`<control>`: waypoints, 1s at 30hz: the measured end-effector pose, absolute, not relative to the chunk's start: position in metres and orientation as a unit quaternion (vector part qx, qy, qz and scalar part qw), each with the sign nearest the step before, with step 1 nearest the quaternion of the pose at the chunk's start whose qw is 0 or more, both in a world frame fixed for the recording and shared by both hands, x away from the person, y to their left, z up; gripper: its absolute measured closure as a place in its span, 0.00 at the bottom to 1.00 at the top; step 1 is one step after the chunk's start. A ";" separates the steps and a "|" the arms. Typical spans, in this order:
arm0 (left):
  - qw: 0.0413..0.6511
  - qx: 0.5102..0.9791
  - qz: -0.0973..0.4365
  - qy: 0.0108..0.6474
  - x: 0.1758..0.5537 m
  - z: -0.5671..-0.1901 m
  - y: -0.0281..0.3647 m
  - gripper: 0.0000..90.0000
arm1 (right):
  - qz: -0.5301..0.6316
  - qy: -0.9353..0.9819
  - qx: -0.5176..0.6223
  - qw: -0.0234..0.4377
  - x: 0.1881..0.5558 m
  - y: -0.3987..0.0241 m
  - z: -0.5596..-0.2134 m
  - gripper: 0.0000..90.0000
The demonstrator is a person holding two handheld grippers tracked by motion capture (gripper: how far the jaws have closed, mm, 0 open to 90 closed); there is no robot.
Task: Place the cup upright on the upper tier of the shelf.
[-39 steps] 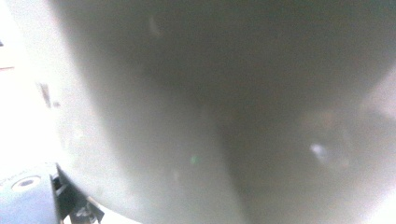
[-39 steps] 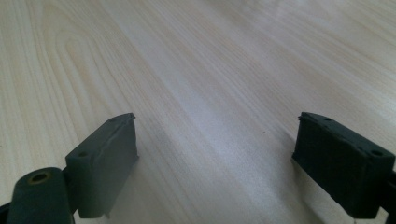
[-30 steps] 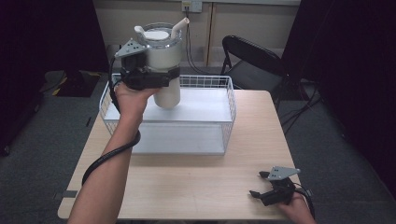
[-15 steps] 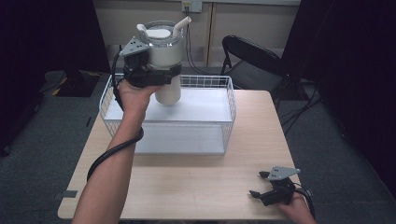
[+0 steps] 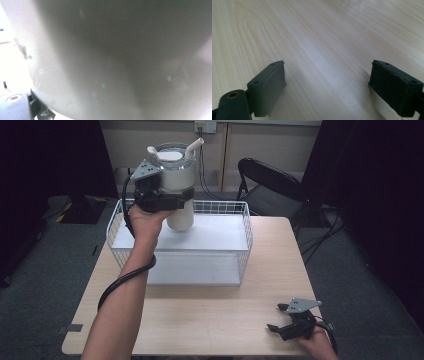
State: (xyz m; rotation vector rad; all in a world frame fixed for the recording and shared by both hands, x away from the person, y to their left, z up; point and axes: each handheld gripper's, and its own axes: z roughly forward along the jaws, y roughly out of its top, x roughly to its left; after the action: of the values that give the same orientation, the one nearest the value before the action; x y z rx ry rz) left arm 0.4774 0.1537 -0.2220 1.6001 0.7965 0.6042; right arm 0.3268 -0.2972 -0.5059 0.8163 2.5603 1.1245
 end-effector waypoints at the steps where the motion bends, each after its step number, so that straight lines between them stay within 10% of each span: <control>1: 0.585 0.688 0.259 0.342 0.478 -0.223 0.154 0.10 | 0.384 0.873 0.278 0.114 0.327 -0.297 -0.506 0.14; 30: 0.581 0.674 0.275 0.363 0.488 -0.239 0.153 0.10 | 0.384 0.873 0.278 0.114 0.327 -0.297 -0.506 0.14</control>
State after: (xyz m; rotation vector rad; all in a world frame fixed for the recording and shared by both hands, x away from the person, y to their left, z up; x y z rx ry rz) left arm 0.4876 0.1534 -0.2393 1.5750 0.8480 0.6425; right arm 0.3269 -0.2973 -0.5059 0.8143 2.5610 1.1258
